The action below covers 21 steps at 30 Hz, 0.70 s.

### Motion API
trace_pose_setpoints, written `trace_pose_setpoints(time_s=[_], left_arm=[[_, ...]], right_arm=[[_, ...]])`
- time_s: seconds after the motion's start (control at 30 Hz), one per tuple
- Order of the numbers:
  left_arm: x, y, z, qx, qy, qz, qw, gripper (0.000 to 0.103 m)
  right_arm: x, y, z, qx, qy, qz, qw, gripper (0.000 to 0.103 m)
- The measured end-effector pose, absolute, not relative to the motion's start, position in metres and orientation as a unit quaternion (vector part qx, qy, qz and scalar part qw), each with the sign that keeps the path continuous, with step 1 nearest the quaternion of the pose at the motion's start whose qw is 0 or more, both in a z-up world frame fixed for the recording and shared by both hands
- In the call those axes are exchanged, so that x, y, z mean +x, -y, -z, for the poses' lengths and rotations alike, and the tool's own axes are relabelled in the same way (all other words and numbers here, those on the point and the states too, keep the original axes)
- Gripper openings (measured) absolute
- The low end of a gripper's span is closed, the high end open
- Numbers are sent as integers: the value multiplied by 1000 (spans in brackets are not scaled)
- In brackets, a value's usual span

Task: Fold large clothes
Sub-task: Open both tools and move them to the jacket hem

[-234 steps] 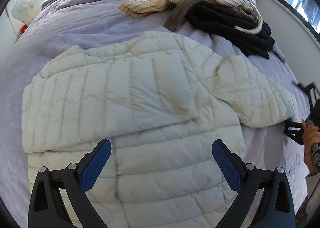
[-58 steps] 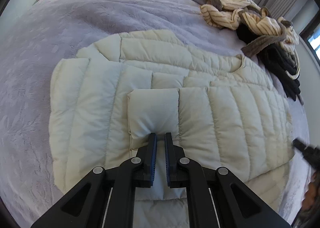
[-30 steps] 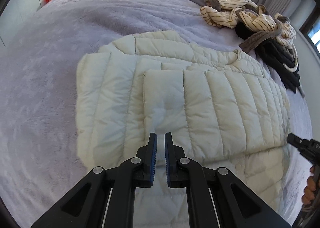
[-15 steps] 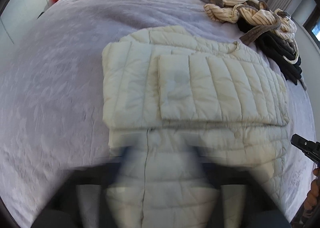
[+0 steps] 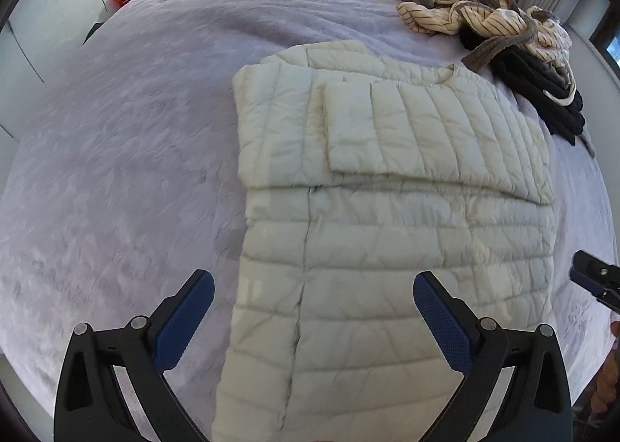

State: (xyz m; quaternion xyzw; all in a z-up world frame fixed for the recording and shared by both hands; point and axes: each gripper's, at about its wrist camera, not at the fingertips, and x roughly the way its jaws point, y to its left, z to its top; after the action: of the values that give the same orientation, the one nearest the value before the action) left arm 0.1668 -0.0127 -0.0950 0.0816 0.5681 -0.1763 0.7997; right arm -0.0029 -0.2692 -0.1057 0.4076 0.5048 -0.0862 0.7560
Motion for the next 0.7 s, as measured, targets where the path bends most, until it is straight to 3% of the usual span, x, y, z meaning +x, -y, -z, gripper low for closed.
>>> trace_pose_setpoints(time_s=[0.17,0.33,0.43,0.7], left_arm=[[157,-8,93,75,-585,173,789,103],[143,-31,93,83,-593,175,781,103],[135,-45,98,76,-604,174,774,103],[120,-77,126,47,-653,185,733,103]], right_arm=[[-19,257,95,400,-509,98,756,90],[-39,250,88,411,-505,101,752,92],[-51,249,88,423,-501,106,747,103],[-79,251,104,435,-549,101,707,103]])
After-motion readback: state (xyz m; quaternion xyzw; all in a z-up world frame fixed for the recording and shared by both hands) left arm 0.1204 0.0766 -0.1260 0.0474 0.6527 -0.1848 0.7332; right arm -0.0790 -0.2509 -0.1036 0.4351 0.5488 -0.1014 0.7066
